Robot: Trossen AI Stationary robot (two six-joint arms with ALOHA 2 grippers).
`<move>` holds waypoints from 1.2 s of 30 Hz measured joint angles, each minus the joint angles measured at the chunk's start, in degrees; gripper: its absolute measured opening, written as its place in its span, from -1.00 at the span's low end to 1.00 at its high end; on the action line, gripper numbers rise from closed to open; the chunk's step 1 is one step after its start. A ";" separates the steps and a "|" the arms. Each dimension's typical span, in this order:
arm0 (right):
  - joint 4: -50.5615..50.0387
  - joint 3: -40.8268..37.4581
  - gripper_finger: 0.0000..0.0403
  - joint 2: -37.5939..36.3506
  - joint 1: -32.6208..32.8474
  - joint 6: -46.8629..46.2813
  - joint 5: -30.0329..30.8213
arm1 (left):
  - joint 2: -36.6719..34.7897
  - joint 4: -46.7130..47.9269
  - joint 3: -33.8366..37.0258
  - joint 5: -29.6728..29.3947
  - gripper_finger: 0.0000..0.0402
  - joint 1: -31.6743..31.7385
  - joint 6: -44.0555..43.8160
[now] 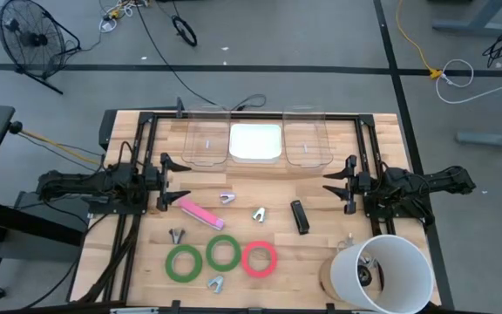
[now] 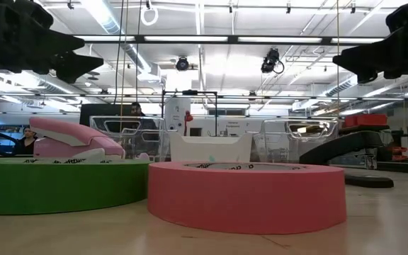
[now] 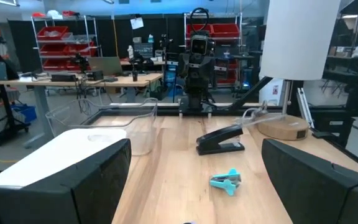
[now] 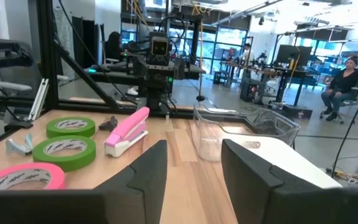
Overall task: Pick and place Stapler, Stapler remover, tape
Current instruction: Put the black stapler into the right transparent bin
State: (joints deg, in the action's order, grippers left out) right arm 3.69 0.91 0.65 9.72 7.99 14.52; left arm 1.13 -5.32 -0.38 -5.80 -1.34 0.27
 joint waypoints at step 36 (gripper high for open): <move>18.42 5.15 -0.24 27.46 3.11 -36.07 -2.71 | -0.01 -2.49 -0.01 -0.45 0.83 0.00 0.85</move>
State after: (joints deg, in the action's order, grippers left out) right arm 22.10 6.06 28.11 12.82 -28.08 11.82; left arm 1.12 -7.81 -0.39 -6.25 -1.34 1.13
